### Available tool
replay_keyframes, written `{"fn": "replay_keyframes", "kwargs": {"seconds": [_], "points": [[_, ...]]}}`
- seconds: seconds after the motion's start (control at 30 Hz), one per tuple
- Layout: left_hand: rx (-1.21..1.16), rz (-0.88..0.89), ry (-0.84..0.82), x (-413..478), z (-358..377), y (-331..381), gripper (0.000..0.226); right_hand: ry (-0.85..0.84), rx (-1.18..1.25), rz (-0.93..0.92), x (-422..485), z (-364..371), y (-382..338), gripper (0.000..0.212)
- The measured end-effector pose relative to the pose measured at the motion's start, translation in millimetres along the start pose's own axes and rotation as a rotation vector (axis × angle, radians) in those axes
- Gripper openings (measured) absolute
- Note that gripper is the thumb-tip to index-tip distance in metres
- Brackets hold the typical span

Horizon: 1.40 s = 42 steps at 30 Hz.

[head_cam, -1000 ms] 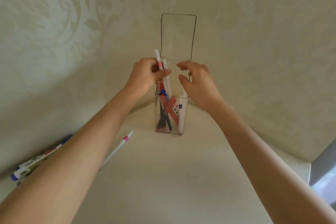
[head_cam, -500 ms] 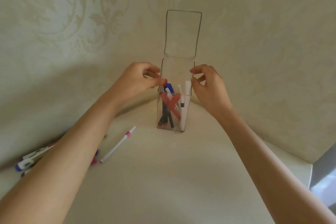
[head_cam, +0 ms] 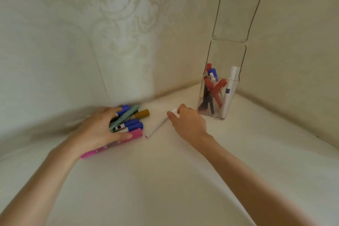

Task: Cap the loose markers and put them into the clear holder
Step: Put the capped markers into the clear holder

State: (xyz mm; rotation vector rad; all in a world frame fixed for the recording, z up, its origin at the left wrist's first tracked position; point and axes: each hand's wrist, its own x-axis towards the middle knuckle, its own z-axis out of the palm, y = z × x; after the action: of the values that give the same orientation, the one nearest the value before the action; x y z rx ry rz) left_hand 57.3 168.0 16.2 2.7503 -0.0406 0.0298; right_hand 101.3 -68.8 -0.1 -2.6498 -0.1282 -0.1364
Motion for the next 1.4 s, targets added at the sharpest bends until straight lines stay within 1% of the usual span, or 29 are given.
{"fn": "replay_keyframes", "kwargs": {"seconds": [0.03, 0.1, 0.17, 0.27, 0.37, 0.43, 0.53, 0.63, 0.7, 0.8, 0.87, 0.93, 1.0, 1.1, 1.2, 1.27, 1.33, 1.4], "points": [[0.043, 0.0, -0.013, -2, 7, -4, 0.109, 0.002, -0.047, 0.04, 1, 5, -5, 0.049], [0.137, 0.001, 0.031, -3, 19, -7, 0.116, -0.004, -0.098, 0.099, 2, 12, -13, 0.056], [0.199, -0.016, 0.106, -4, 29, -6, 0.117, -0.02, -0.104, 0.122, 2, 16, -18, 0.051], [0.227, -0.015, 0.165, -3, 39, 4, 0.109, -0.05, -0.094, 0.125, 3, 15, -17, 0.043], [0.252, 0.023, 0.209, 1, 51, 24, 0.097, -0.139, -0.06, 0.176, 4, 4, -7, 0.047], [0.289, 0.025, 0.214, 2, 60, 41, 0.091, -0.191, -0.032, 0.209, 3, -2, 2, 0.044], [0.296, -0.002, 0.196, 4, 69, 64, 0.077, -0.205, -0.013, 0.23, -6, -8, 15, 0.033], [0.296, 0.004, 0.21, 7, 74, 87, 0.071, -0.155, -0.042, 0.222, -17, -16, 27, 0.018], [0.269, 0.022, 0.225, 10, 80, 103, 0.066, -0.117, -0.077, 0.21, -23, -22, 34, 0.017], [0.211, 0.001, 0.217, 19, 84, 124, 0.067, -0.089, -0.088, 0.185, -27, -26, 44, 0.018], [0.21, -0.018, 0.211, 24, 85, 134, 0.068, -0.068, -0.058, 0.168, -29, -28, 50, 0.018], [0.278, -0.008, 0.198, 26, 87, 142, 0.066, -0.034, -0.019, 0.158, -30, -30, 55, 0.018], [0.367, 0.037, 0.197, 28, 92, 146, 0.058, 0.006, 0.028, 0.152, -32, -34, 58, 0.016], [0.421, 0.104, 0.177, 29, 96, 151, 0.046, 0.075, 0.081, 0.117, -35, -36, 61, 0.014], [0.429, 0.133, 0.152, 32, 96, 153, 0.044, 0.166, 0.224, 0.065, -37, -39, 65, 0.01], [0.377, 0.131, 0.176, 33, 94, 153, 0.046, 0.218, 0.356, 0.029, -38, -43, 65, 0.006], [0.301, 0.135, 0.234, 34, 86, 158, 0.038, 0.244, 0.477, 0.01, -38, -49, 64, 0.004], [0.086, 0.1, 0.261, 35, 72, 166, 0.029, 0.27, 0.552, -0.011, -36, -57, 62, 0.006]]}}
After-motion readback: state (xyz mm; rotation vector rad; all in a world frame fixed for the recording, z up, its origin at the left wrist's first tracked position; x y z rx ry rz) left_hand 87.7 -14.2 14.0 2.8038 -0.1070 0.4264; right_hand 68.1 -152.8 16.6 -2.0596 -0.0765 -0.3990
